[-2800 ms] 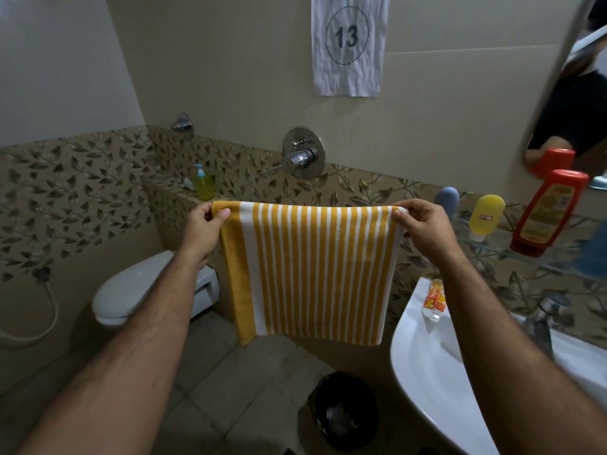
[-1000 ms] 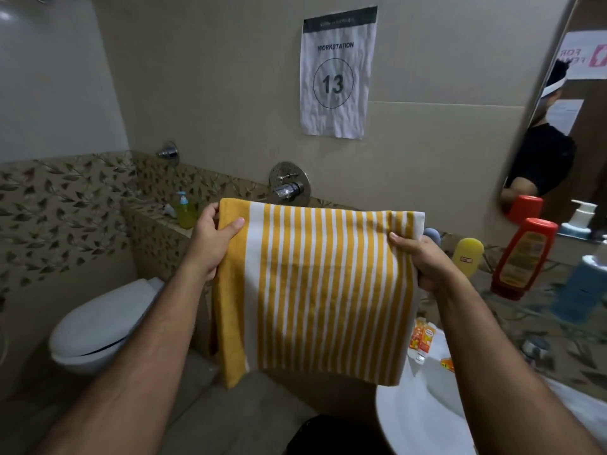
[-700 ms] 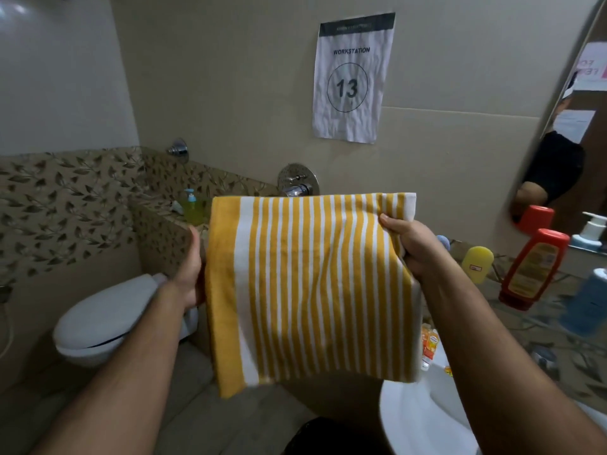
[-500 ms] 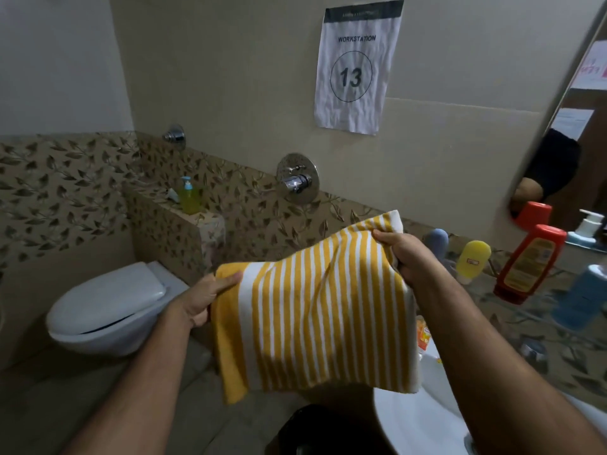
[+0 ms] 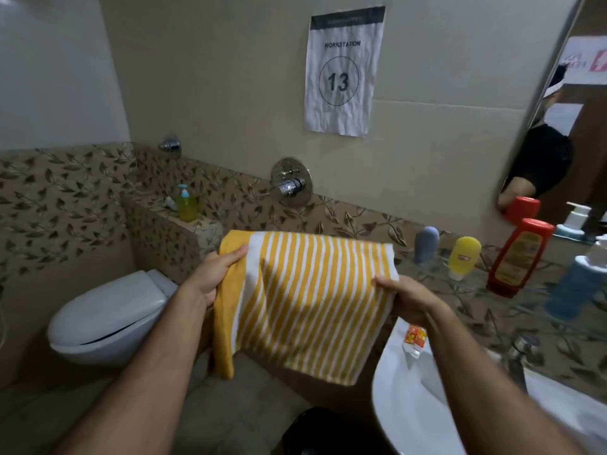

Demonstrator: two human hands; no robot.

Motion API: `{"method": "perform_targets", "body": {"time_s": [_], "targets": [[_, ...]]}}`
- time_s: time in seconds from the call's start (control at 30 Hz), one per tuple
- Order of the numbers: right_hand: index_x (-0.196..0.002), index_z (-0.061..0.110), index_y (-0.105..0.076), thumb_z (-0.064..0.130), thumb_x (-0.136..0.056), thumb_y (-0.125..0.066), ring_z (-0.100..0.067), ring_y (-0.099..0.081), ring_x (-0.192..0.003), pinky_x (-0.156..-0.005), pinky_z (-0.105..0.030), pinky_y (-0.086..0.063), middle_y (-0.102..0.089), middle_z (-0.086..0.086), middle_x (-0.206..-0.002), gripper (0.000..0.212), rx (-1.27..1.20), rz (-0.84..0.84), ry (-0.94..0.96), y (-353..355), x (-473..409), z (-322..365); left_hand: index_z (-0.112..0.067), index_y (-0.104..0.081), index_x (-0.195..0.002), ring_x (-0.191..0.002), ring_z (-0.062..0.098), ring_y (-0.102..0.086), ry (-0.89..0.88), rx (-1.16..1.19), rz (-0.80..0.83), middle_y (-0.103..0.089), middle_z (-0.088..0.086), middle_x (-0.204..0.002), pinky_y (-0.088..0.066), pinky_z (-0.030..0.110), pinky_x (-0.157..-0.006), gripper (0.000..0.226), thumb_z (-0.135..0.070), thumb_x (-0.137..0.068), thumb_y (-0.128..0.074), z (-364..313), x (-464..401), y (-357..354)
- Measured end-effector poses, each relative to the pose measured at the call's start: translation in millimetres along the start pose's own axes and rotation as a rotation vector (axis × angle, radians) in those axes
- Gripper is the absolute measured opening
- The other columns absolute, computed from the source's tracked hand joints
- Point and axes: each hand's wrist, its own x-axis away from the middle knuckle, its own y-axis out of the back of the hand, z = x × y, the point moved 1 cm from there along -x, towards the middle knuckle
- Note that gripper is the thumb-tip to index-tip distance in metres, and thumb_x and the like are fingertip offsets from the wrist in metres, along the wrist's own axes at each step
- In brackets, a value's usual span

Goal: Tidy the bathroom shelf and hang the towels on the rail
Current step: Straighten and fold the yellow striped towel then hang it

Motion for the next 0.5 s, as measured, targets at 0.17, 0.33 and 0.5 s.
{"method": "perform_targets", "body": {"time_s": [0.17, 0.33, 0.5], "targets": [[-0.120, 0.002, -0.059, 0.024, -0.093, -0.064, -0.028, -0.064, -0.091, -0.073, -0.041, -0.052, -0.067, -0.014, -0.102, 0.035, -0.067, -0.159, 0.018, -11.1, -3.9, -15.1, -0.003, -0.063, -0.120, -0.097, 0.032, -0.069, 0.064, -0.060, 0.021, -0.070, 0.019, -0.108, -0.058, 0.040, -0.078, 0.039, -0.027, -0.090, -0.067, 15.3, 5.9, 7.7], [-0.118, 0.014, -0.062, 0.044, -0.065, -0.083, -0.022, -0.069, -0.097, -0.075, -0.038, -0.054, -0.072, -0.007, -0.109, 0.064, -0.136, -0.005, 0.168, 4.6, 4.6, 6.1, -0.007, -0.063, -0.117, -0.100, 0.030, -0.067, 0.026, 0.015, 0.032, -0.070, 0.016, -0.109, -0.056, 0.038, -0.079, 0.035, -0.028, -0.090, -0.065, 7.1, 9.4, 4.3], [-0.122, 0.003, -0.059, 0.023, -0.086, -0.072, -0.024, -0.068, -0.096, -0.073, -0.035, -0.055, -0.070, -0.010, -0.106, 0.044, 0.042, -0.063, 0.077, -3.0, -5.9, -20.8, -0.001, -0.063, -0.118, -0.088, 0.028, -0.069, 0.090, -0.026, 0.017, -0.073, 0.016, -0.097, -0.060, 0.035, -0.067, 0.043, -0.030, -0.087, -0.068, 16.2, 8.3, 7.4]]}}
